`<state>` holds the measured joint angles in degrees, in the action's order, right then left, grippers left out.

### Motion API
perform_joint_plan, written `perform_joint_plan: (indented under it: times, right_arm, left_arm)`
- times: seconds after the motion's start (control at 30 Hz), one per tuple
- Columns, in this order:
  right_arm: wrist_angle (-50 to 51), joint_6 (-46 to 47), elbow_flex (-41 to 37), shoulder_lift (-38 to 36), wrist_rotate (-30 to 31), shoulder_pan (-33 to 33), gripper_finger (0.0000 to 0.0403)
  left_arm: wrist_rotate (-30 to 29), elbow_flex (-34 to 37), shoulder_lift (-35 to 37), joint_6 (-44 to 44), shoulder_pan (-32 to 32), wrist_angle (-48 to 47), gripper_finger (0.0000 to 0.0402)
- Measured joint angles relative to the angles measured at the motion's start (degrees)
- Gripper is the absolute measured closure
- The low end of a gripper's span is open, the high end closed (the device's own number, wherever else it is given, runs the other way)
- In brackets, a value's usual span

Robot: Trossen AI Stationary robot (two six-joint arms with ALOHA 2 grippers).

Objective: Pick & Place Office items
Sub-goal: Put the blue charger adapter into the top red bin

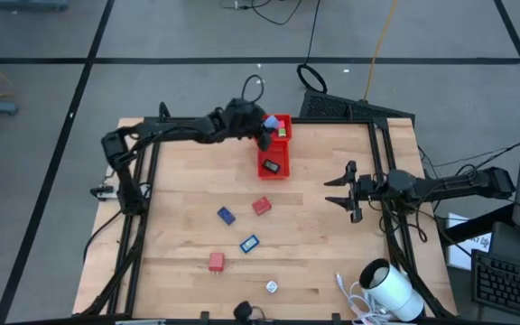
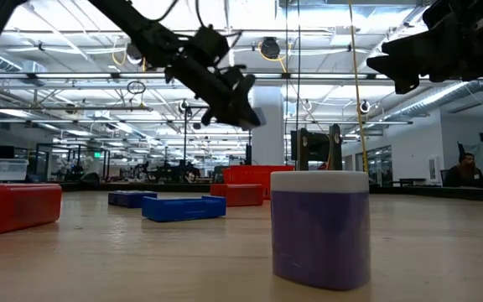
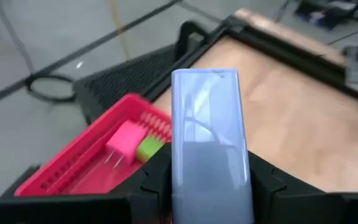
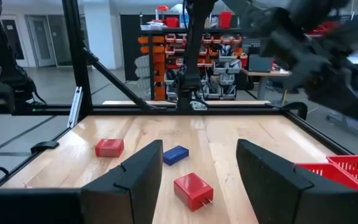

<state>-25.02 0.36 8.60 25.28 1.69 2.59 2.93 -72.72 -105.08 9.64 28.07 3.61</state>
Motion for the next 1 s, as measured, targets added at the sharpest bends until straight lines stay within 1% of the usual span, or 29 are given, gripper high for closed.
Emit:
perform_joint_plan:
  times: [0.13, 0.27, 0.4, 0.53, 0.7, 0.83, 1.0]
  right_arm:
    - [-0.01, 0.00, 0.00, 0.00, -0.02, 0.02, 0.0206]
    - [0.04, 0.39, -0.01, 0.04, -0.22, 0.02, 0.0206]
    - [0.00, 0.44, -0.02, 0.08, -0.22, 0.02, 0.0206]
    - [0.02, 0.44, -0.02, 0.09, -0.22, 0.02, 0.0206]
    - [0.00, 0.44, -0.02, 0.09, -0.23, 0.02, 0.0206]
    - [0.01, 0.44, -0.02, 0.09, -0.24, 0.02, 0.0206]
    - [0.01, 0.44, -0.02, 0.09, -0.24, 0.02, 0.0206]
  left_arm:
    - [-3.01, -1.39, -2.93, 3.51, 1.25, -1.69, 0.0282]
    - [-3.51, -1.39, -5.10, 6.75, 2.69, -2.25, 0.0282]
    - [-4.31, -1.39, -6.67, 8.55, 3.52, -2.11, 0.0282]
    - [-7.22, -1.39, -8.05, 9.39, 3.54, -1.94, 0.0282]
    - [-10.12, -1.39, -8.80, 11.10, 3.21, -1.85, 0.0282]
    - [-10.56, -1.37, -8.87, 12.89, 2.86, -3.25, 0.0281]
    - [-13.81, -1.35, -8.90, 13.21, 2.44, -5.47, 0.0276]
